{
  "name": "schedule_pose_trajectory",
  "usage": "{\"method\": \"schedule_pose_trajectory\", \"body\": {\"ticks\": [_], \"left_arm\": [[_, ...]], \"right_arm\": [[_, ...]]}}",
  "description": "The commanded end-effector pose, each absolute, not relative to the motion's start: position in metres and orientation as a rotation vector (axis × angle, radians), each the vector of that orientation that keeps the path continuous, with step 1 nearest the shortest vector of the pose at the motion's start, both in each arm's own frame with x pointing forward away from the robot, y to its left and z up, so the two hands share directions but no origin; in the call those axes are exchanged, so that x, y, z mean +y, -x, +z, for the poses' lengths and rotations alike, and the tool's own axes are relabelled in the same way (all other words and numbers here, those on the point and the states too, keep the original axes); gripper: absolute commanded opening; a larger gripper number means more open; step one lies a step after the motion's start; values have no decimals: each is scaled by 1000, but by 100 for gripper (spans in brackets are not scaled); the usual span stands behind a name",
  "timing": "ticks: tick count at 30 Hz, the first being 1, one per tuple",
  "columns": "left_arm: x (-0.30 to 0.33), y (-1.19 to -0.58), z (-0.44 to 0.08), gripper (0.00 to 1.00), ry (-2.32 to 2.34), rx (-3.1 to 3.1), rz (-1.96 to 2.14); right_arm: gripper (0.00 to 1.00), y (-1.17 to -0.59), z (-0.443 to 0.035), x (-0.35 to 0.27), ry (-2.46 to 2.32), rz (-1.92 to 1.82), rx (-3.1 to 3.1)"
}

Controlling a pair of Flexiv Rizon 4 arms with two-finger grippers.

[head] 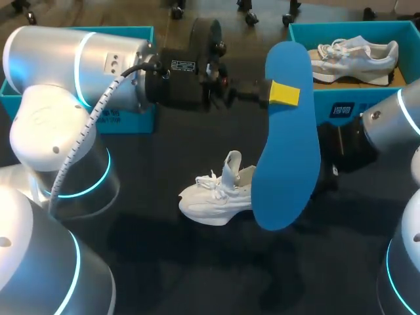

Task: Take the shoe out of the shoebox, open the shoe tongue, remove and reinsert the insole, then place the shoe into the shoebox

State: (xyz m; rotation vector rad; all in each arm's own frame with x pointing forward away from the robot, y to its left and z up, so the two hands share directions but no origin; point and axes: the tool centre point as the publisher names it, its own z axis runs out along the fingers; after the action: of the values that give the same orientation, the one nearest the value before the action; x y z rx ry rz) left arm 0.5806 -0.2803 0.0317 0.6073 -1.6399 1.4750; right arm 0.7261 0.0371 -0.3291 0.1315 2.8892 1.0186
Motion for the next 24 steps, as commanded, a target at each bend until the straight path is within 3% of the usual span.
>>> {"method": "schedule_pose_trajectory", "body": {"ticks": [1,11,24], "left_arm": [[-281,-580,31,0,-608,-1640,1476],[-281,-580,31,0,-608,-1640,1476],[-281,-580,31,0,-608,-1640,1476]], "right_arm": [[100,-727,-329,40,-136,974,2906],[100,-727,-329,40,-136,974,2906],[100,-739,-305,22,-78,640,2987]]}}
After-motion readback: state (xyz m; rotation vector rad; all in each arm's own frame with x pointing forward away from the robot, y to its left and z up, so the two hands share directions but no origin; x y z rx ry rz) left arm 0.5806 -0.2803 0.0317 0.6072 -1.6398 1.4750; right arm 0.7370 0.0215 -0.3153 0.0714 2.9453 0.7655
